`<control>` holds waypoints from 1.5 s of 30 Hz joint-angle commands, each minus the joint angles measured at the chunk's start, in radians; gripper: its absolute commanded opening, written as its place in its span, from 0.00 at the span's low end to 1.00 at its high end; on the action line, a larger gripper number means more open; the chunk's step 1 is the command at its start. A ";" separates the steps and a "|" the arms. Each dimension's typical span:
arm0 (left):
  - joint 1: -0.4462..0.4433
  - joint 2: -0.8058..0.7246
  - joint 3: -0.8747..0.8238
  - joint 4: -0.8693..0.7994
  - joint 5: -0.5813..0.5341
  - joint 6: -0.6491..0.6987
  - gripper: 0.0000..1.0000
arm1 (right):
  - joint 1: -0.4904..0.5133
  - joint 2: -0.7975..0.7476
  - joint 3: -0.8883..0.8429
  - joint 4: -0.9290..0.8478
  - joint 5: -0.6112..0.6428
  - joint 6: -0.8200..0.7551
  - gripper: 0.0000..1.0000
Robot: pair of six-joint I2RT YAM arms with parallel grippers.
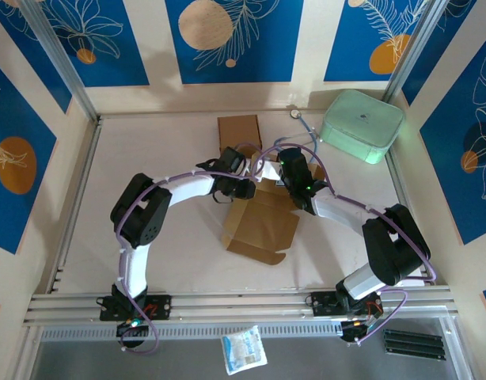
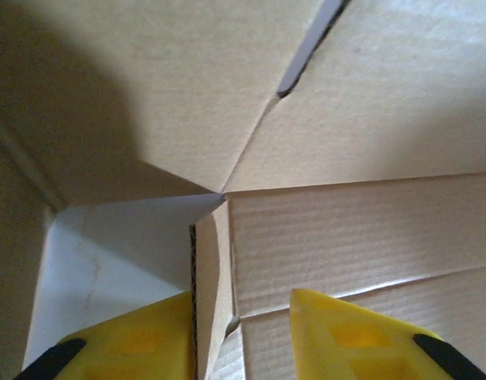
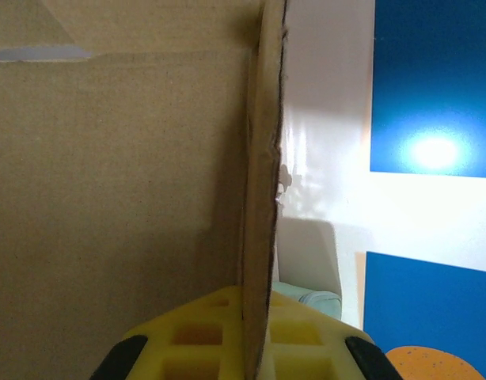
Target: Fold the paper box
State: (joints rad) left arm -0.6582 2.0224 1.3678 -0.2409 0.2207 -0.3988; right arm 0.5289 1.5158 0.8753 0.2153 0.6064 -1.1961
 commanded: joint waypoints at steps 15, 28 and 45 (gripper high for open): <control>-0.042 -0.012 -0.040 0.157 0.133 0.003 0.27 | 0.000 -0.014 0.016 -0.011 0.003 0.030 0.04; -0.051 0.068 -0.049 0.193 0.143 -0.050 0.26 | -0.003 -0.032 0.006 -0.011 0.003 0.030 0.04; 0.073 -0.327 -0.067 -0.157 -0.123 -0.005 0.50 | -0.009 -0.113 -0.002 -0.009 -0.015 -0.028 0.04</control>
State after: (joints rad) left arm -0.6365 1.7546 1.2785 -0.2211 0.1852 -0.4442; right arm 0.5201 1.4460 0.8742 0.1898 0.5991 -1.2083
